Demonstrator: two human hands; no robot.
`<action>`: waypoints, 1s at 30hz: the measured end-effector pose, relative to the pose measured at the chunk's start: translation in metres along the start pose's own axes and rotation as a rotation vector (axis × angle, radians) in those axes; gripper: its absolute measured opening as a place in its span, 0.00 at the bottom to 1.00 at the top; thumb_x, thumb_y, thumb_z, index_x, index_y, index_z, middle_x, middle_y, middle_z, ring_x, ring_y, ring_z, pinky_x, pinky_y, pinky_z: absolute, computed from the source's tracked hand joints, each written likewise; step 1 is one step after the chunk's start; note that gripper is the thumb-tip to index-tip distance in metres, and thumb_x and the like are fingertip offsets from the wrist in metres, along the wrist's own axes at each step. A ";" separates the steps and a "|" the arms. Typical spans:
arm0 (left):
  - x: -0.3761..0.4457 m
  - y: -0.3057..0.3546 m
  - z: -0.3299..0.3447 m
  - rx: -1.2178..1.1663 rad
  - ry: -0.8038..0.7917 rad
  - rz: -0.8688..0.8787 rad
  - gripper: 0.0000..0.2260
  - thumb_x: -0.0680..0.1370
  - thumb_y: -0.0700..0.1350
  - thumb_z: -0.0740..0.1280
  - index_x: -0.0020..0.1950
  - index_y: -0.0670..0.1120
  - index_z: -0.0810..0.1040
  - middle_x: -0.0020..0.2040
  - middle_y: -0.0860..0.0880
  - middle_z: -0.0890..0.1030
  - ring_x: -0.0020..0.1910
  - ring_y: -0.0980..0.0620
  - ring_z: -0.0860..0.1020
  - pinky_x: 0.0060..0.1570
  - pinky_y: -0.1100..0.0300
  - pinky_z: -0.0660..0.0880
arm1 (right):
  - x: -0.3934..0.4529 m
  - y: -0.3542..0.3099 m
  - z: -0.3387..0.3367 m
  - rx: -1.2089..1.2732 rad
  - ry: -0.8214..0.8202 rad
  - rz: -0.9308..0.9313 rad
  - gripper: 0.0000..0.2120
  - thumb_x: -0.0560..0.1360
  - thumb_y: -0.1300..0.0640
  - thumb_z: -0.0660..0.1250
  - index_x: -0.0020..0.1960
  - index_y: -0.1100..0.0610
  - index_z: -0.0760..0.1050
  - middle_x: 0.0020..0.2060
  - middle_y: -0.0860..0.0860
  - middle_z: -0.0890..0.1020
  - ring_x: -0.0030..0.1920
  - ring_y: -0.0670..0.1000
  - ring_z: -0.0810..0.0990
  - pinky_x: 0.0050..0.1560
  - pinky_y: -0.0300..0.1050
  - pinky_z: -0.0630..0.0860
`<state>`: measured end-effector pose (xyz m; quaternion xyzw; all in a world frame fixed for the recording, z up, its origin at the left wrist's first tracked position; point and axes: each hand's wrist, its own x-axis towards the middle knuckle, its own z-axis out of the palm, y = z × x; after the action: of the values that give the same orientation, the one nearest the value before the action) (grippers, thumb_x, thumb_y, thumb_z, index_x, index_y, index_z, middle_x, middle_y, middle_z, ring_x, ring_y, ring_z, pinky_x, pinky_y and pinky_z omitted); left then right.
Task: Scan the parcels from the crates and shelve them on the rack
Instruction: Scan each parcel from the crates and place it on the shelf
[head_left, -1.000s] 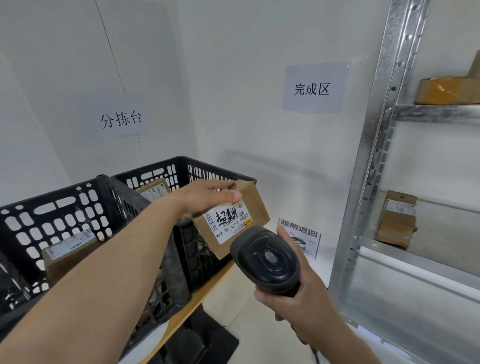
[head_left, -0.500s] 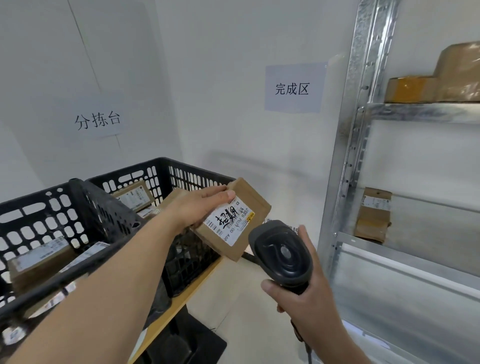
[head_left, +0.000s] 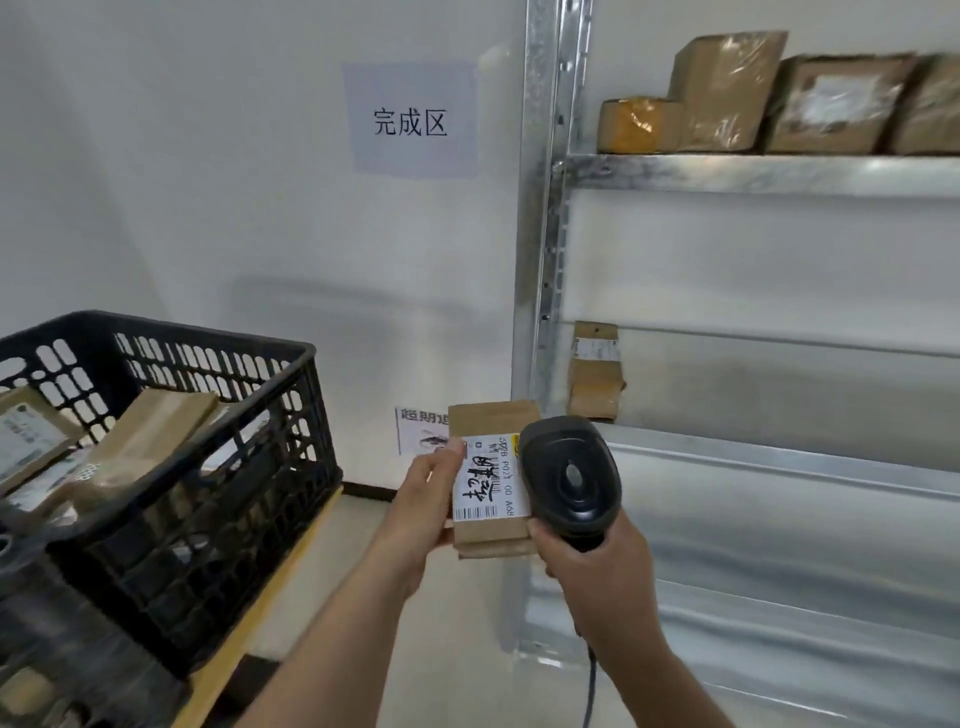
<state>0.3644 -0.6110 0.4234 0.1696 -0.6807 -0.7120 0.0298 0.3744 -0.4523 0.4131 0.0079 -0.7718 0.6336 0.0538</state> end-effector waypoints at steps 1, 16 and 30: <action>0.003 -0.003 0.007 0.014 -0.064 0.004 0.19 0.77 0.63 0.61 0.60 0.51 0.75 0.49 0.52 0.85 0.50 0.52 0.83 0.50 0.52 0.79 | 0.004 0.002 -0.005 -0.002 0.031 0.009 0.13 0.67 0.60 0.78 0.43 0.46 0.77 0.34 0.42 0.84 0.38 0.50 0.83 0.45 0.53 0.82; 0.050 -0.019 0.111 0.257 -0.537 0.237 0.36 0.73 0.39 0.74 0.72 0.62 0.60 0.61 0.61 0.78 0.61 0.63 0.75 0.58 0.63 0.76 | 0.063 0.030 -0.091 0.101 0.303 0.081 0.03 0.70 0.66 0.72 0.39 0.61 0.80 0.31 0.57 0.83 0.32 0.54 0.79 0.42 0.55 0.80; 0.145 -0.020 0.281 0.394 -0.254 0.340 0.19 0.73 0.40 0.73 0.52 0.64 0.75 0.48 0.62 0.81 0.49 0.67 0.78 0.44 0.74 0.73 | 0.226 0.091 -0.202 -0.045 0.188 0.152 0.03 0.68 0.61 0.73 0.39 0.60 0.80 0.29 0.53 0.82 0.30 0.52 0.78 0.35 0.48 0.76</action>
<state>0.1523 -0.3801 0.3793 -0.0350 -0.8230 -0.5662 0.0296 0.1577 -0.2240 0.3835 -0.1113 -0.7757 0.6163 0.0778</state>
